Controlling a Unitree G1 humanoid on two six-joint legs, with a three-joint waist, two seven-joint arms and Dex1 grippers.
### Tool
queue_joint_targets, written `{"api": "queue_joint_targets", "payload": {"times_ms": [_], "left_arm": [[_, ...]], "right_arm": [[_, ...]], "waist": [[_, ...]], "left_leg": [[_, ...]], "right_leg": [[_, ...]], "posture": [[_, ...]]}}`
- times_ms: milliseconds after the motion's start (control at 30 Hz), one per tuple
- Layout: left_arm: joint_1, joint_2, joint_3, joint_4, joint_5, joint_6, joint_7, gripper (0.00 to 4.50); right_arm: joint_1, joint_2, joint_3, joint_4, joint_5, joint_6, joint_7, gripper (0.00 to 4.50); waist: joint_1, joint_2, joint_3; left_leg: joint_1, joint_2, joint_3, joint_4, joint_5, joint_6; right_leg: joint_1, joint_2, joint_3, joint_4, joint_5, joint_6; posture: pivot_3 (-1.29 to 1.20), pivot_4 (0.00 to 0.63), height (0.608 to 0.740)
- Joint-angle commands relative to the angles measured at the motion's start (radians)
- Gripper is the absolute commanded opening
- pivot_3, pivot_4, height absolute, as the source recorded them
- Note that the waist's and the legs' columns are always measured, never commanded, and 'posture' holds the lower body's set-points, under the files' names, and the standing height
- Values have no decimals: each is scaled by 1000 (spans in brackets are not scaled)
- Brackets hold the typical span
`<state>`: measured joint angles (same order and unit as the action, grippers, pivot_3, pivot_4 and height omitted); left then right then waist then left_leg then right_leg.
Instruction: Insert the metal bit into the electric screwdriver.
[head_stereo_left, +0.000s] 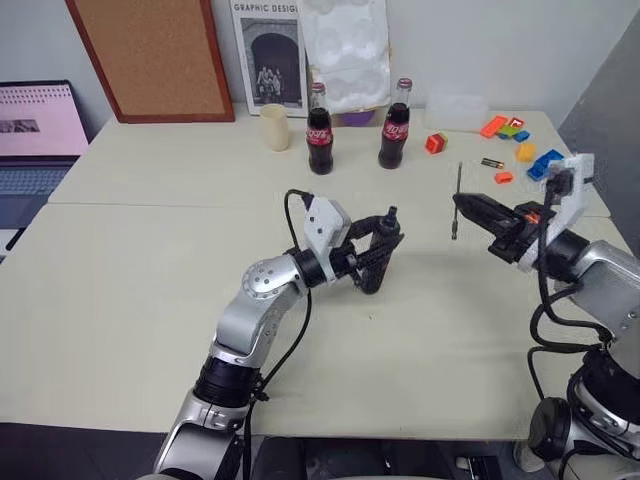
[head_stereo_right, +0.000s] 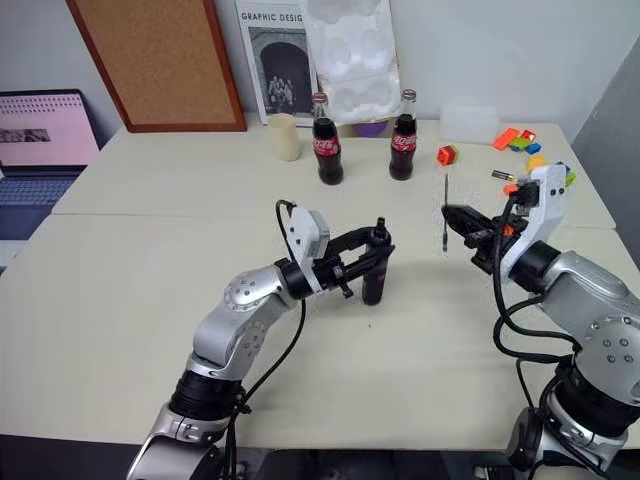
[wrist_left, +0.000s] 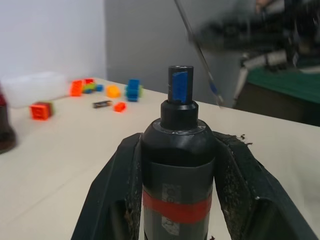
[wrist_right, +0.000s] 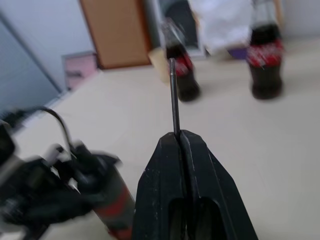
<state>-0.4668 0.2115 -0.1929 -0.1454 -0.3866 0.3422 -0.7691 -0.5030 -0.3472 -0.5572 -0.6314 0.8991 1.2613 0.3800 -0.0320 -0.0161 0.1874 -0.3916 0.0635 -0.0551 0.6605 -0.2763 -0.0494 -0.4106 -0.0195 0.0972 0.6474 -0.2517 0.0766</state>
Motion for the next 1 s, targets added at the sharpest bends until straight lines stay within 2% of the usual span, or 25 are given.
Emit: {"api": "queue_joint_targets", "payload": {"times_ms": [33, 333, 533, 1000], "left_arm": [[-19, 18, -11, -37, -23, -22, -65, 1639], [20, 50, -30, 24, 5, -92, -159, 1639], [34, 73, -21, 40, 11, -128, -170, 1639], [54, 97, 5, 41, 14, -133, -138, 1639]], "right_arm": [[24, -33, 59, -58, 47, -159, 110, 0], [94, -46, 226, -40, -22, -481, 267, 0], [95, -34, 306, 32, -65, -632, 325, 0], [112, -9, 416, 104, -114, -819, 361, 0]], "waist": [[-1, 0, 0], [0, 0, 0], [0, 0, 0], [-1, 0, 0]], "left_leg": [[0, 0, 0, 0, 0, 0], [0, 0, 0, 0, 0, 0], [2, 0, 0, 0, 0, 0], [6, 0, 0, 0, 0, 0]], "right_leg": [[0, 0, 0, 0, 0, 0], [0, 0, 0, -1, 0, 0], [1, 0, 0, 0, 0, 0], [4, 0, 1, 0, 0, 0]], "posture": [[0, 150, 740], [0, 150, 740], [0, 150, 740], [0, 150, 740]]}}
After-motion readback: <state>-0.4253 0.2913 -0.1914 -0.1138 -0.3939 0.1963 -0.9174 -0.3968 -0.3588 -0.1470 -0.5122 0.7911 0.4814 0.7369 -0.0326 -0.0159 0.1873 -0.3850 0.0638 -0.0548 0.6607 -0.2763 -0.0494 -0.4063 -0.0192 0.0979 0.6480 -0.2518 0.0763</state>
